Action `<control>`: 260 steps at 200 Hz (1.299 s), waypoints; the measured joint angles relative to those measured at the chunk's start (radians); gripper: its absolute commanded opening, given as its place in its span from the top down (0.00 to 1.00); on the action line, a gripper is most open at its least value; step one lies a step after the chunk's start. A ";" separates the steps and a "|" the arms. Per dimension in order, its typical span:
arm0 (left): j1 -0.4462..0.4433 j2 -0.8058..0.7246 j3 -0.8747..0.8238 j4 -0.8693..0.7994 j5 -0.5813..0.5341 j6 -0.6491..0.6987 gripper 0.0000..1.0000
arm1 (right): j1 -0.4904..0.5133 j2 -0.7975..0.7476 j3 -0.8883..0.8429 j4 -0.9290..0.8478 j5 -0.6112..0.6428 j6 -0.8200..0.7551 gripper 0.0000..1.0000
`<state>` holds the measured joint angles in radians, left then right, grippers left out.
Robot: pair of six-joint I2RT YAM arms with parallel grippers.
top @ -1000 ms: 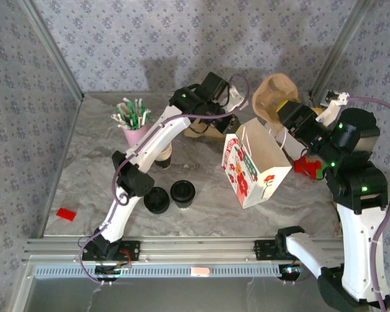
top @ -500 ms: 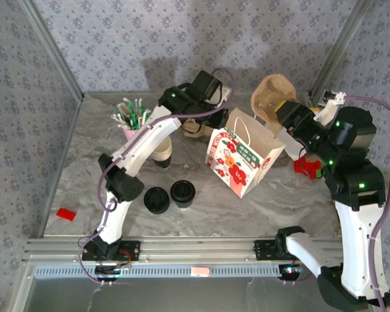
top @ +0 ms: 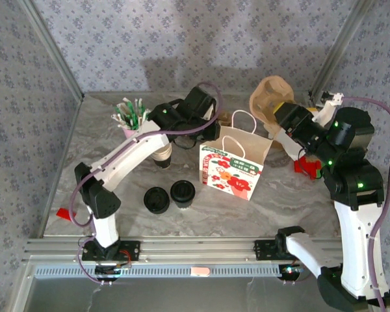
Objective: Pack the takeout coffee
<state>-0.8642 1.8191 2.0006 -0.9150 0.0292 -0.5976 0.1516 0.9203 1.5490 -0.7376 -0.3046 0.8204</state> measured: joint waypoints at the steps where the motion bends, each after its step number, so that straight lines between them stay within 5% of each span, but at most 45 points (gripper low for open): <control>1: 0.000 0.000 0.000 0.000 -0.001 -0.001 0.84 | 0.000 0.000 0.000 0.000 0.000 0.000 0.60; 46: 0.000 -0.008 0.011 -0.003 -0.066 -0.046 0.60 | 0.000 0.000 0.000 -0.005 -0.008 -0.005 0.61; 134: 0.128 -0.281 0.006 -0.019 -0.381 0.018 0.59 | 0.071 0.015 0.000 -0.114 -0.014 -0.028 0.62; 260: 0.146 -0.356 -0.225 0.045 -0.354 0.051 0.59 | 0.365 0.109 0.000 -0.260 0.310 0.001 0.63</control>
<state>-0.7181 1.4628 1.7752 -0.8703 -0.3252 -0.5468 0.5163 1.0290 1.5490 -0.9974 0.0055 0.8211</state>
